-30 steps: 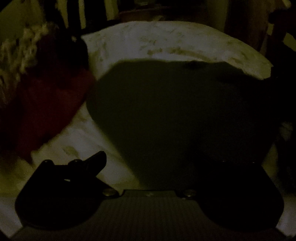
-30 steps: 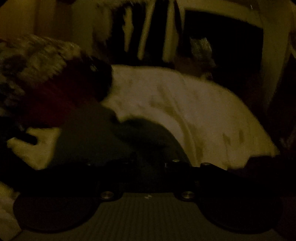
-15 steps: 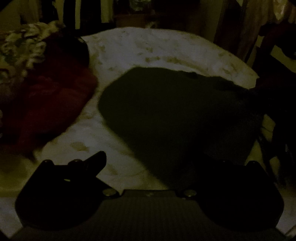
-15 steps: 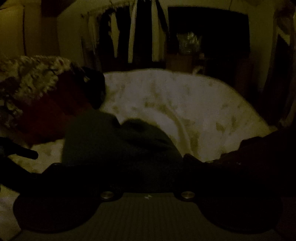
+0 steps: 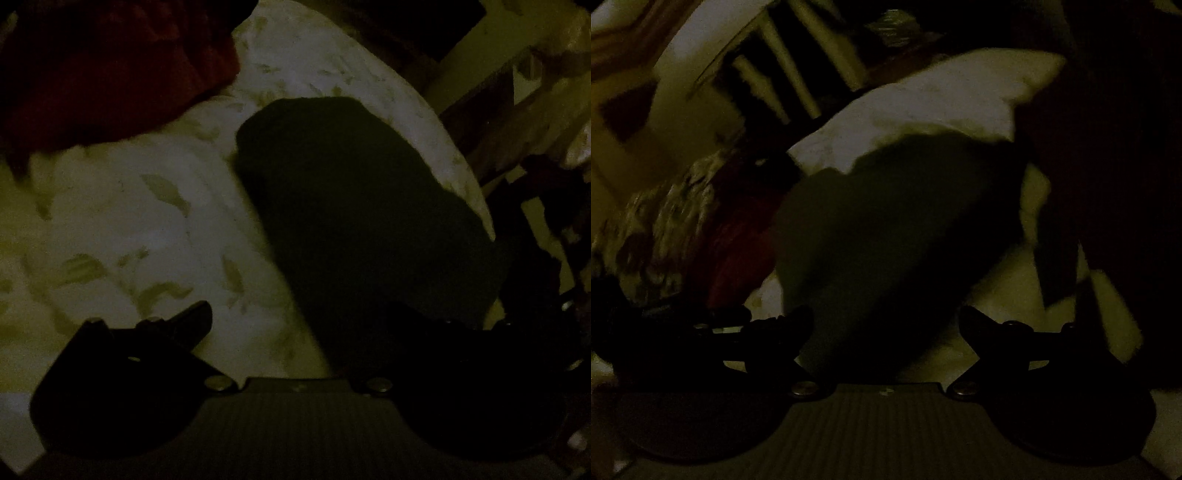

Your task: Fold small clothes

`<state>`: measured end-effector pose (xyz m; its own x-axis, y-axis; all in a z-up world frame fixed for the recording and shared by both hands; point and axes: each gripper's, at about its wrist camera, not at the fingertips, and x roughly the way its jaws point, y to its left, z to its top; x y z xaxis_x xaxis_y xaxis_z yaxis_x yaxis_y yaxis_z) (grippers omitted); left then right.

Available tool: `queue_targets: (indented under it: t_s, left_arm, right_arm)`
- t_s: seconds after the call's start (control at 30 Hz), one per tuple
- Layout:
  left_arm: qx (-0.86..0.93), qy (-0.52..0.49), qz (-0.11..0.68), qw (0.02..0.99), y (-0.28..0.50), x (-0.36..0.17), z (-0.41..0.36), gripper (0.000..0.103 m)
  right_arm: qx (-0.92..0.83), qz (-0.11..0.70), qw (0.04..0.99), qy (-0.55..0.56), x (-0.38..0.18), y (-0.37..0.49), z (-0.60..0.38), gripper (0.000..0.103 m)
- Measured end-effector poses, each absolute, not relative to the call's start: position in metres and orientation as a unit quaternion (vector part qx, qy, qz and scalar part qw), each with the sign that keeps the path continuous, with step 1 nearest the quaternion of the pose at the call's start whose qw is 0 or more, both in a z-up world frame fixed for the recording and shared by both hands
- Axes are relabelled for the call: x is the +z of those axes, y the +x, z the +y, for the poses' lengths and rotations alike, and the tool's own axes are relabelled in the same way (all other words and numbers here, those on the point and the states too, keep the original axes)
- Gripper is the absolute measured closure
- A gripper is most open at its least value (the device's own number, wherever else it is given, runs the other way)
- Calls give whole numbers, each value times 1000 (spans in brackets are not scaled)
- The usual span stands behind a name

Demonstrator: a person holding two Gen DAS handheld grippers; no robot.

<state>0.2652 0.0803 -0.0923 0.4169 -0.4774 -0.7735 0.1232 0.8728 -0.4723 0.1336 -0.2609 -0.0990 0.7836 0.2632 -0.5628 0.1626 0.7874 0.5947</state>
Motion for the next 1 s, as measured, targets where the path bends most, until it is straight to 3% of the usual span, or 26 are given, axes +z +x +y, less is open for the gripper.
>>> queue_targets:
  t_s: [0.17,0.47,0.77,0.8,0.87,0.93,1.0]
  left_arm:
    - [-159,-227,526,804,298,-119,77,0]
    - [-178,-323,499,784,358,-147,70,0]
    - [-207,-305,483,794,386,-169,27,0]
    - [-207,-305,482,795,386,-171,27,3]
    - [-209,-298,480,798,382,-169,27,11]
    - [-206,-299,476,801,378,-164,30,25]
    - [-201,-302,472,803,374,-157,37,38]
  right_arm:
    - [-4,309,864,397,-118,144,-270,0]
    - [-26,287,860,420,-138,183,-272,0]
    - [-5,245,878,412,-146,209,-277,0]
    - [2,241,881,408,-146,210,-276,0]
    - [16,235,891,387,-144,210,-274,10]
    - [21,227,904,363,-140,208,-270,23]
    - [24,225,908,351,-135,206,-267,27]
